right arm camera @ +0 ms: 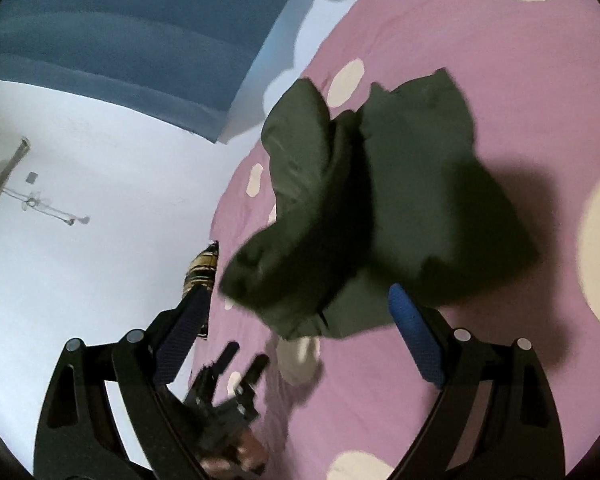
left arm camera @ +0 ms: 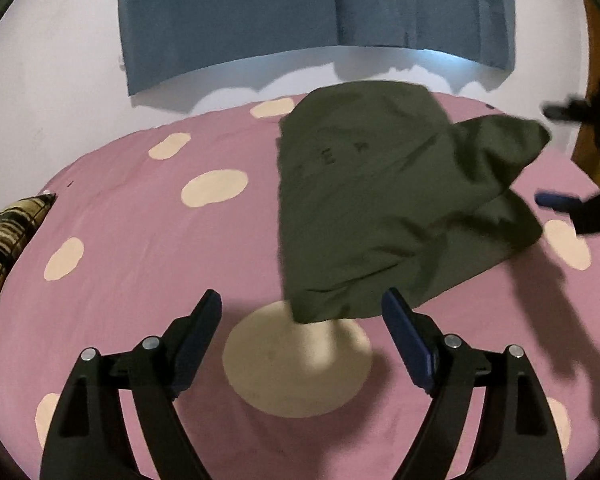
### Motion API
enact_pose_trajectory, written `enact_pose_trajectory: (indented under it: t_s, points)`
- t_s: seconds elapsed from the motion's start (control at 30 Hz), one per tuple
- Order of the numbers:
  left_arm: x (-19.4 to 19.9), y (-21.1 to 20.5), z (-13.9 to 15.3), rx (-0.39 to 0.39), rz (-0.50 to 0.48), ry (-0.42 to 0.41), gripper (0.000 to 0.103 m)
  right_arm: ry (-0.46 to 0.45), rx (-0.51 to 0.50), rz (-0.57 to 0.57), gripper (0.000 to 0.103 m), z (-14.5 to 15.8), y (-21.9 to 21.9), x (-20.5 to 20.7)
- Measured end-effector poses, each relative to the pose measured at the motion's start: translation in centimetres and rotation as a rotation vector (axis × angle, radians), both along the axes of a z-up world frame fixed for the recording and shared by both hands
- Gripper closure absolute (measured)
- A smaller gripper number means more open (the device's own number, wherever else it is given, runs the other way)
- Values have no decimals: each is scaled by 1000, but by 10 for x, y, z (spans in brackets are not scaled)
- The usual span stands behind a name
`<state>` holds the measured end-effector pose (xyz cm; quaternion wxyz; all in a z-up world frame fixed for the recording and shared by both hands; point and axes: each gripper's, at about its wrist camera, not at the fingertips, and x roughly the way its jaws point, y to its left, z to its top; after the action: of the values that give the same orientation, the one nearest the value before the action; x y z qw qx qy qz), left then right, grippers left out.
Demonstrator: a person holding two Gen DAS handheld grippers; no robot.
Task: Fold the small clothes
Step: 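Lower the bundle onto the bed with the left tool and smooth it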
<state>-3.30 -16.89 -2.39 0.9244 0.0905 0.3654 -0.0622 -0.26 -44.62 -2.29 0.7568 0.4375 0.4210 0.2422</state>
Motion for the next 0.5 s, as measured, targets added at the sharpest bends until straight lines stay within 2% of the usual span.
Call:
enact_pose_trajectory:
  t_s: [0.1, 0.23, 0.27, 0.3, 0.33, 0.4, 0.5]
  points:
    - [8, 5, -7, 12, 27, 10, 22, 26, -52, 43, 12, 5, 21, 29]
    - [20, 11, -9, -40, 63, 22, 22, 84, -170, 90, 13, 3, 46, 55]
    - [22, 11, -10, -42, 66, 23, 22, 94, -192, 97, 16, 2, 49, 59]
    - [25, 10, -11, -41, 66, 24, 22, 110, -237, 110, 38, -1, 55, 64]
    - [28, 9, -13, -35, 67, 29, 22, 118, -256, 125, 72, -3, 60, 67]
    - [30, 9, -16, -36, 69, 36, 22, 121, -288, 157, 84, -4, 68, 72]
    - [31, 8, -14, -51, 70, 29, 20, 30, -324, 168, 91, 20, 73, 67]
